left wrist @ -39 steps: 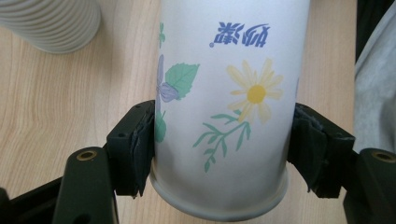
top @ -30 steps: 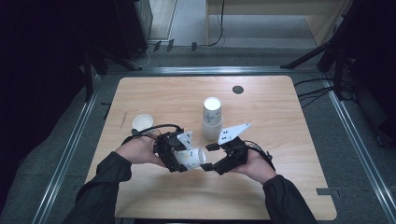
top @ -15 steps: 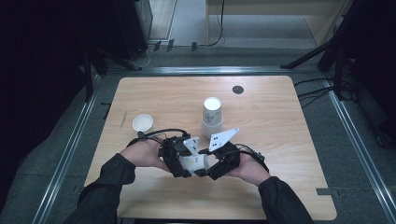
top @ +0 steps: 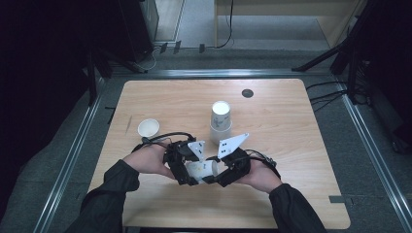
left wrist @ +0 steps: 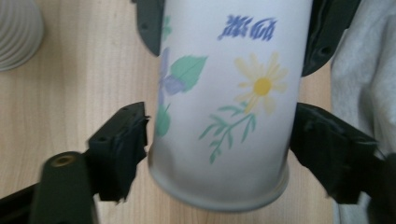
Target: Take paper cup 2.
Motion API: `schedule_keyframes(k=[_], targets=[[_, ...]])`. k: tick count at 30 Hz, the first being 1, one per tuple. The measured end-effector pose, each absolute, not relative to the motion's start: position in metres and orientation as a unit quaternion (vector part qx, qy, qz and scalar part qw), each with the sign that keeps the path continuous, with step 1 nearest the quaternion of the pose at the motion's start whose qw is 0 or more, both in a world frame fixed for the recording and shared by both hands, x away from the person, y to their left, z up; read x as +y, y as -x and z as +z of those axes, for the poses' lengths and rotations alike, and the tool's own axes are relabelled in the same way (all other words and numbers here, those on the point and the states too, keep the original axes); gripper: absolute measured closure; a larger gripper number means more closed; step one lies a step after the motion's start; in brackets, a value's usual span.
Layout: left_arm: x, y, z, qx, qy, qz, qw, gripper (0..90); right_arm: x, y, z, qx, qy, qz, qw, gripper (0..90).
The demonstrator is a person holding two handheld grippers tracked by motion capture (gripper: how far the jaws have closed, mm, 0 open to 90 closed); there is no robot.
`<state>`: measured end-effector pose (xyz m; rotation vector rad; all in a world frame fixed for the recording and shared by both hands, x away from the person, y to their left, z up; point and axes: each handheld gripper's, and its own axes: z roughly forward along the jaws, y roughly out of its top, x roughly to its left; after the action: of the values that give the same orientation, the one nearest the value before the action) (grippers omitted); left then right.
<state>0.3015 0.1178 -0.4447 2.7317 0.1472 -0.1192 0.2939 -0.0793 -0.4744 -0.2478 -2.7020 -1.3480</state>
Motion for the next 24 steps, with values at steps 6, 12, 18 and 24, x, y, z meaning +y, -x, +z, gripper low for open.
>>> schedule_keyframes(k=[6, 12, 18, 24], targets=[[0.133, -0.307, -0.440, 0.072, -0.968, -0.039, 0.235, 13.5, -0.091, -0.296, -0.468, -0.883, 0.093, -0.457, 0.052, 34.8], [0.148, -0.311, -0.438, 0.094, -0.959, -0.033, 0.265, 13.5, -0.105, -0.300, -0.460, -0.876, 0.103, -0.468, 0.042, 34.8], [0.159, -0.310, -0.437, 0.099, -0.950, -0.036, 0.295, 13.6, -0.117, -0.303, -0.454, -0.867, 0.114, -0.484, 0.033, 34.8], [0.164, -0.311, -0.437, 0.112, -0.937, -0.042, 0.328, 13.7, -0.126, -0.304, -0.450, -0.860, 0.121, -0.495, 0.027, 34.8]])
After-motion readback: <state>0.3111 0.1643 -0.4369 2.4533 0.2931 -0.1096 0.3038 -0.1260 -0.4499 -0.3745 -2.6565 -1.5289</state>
